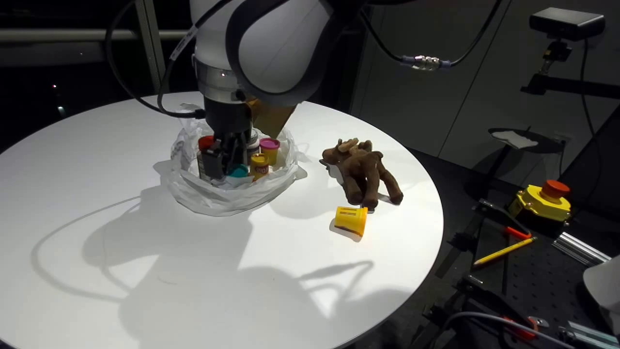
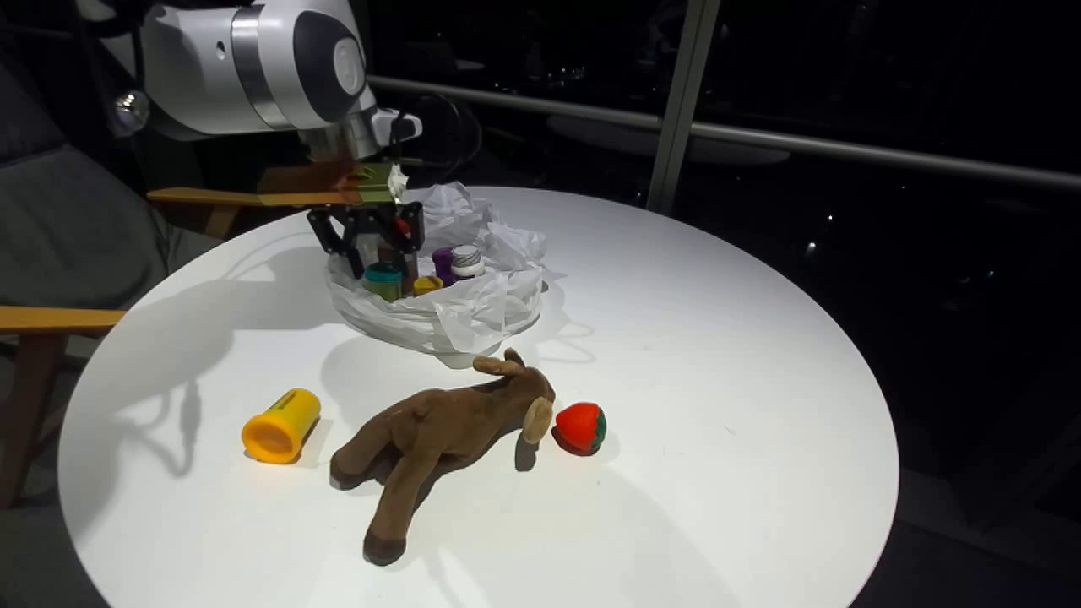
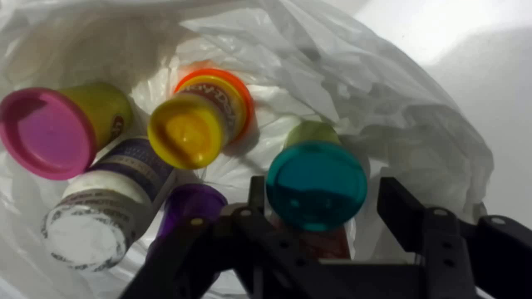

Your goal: Put the contents on the table inside the plastic bag.

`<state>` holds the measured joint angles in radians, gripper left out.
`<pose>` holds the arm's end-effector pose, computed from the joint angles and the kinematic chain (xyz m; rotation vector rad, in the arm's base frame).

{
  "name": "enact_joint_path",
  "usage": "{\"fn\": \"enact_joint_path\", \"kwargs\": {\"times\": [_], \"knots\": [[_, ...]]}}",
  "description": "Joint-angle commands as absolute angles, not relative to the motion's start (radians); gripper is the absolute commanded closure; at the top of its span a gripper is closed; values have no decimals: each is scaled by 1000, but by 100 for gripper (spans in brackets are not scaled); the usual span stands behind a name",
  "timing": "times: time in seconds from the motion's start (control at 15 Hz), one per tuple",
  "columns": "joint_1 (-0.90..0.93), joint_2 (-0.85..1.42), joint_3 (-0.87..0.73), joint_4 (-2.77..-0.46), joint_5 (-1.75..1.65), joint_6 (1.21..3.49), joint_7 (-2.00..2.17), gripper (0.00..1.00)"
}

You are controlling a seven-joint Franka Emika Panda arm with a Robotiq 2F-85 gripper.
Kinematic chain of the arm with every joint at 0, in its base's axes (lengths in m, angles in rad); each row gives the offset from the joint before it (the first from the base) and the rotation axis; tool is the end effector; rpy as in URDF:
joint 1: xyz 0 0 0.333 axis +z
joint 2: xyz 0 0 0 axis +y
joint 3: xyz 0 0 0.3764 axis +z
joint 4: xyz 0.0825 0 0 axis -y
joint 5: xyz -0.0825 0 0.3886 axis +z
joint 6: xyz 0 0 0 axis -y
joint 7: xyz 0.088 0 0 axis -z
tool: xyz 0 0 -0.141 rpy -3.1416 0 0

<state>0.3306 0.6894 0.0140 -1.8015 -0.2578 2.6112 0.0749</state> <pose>0.6666 0.2395 0.1823 2.9398 0.7207 0.2209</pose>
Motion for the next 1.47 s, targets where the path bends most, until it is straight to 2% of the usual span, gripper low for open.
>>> {"fn": "enact_joint_path", "kwargs": {"times": [0.0,0.6,0.67,1.2,1.4], "knots": [[352,644,-1,-1792,-273,2612,123,0],[350,629,6,-1789,-223,2603,280,0],[318,470,-1,-1986,-222,2645,276,0],[141,119,107,-2301,74,2588,133,0],[94,-36,93,-2417,157,2511,27,0]]}}
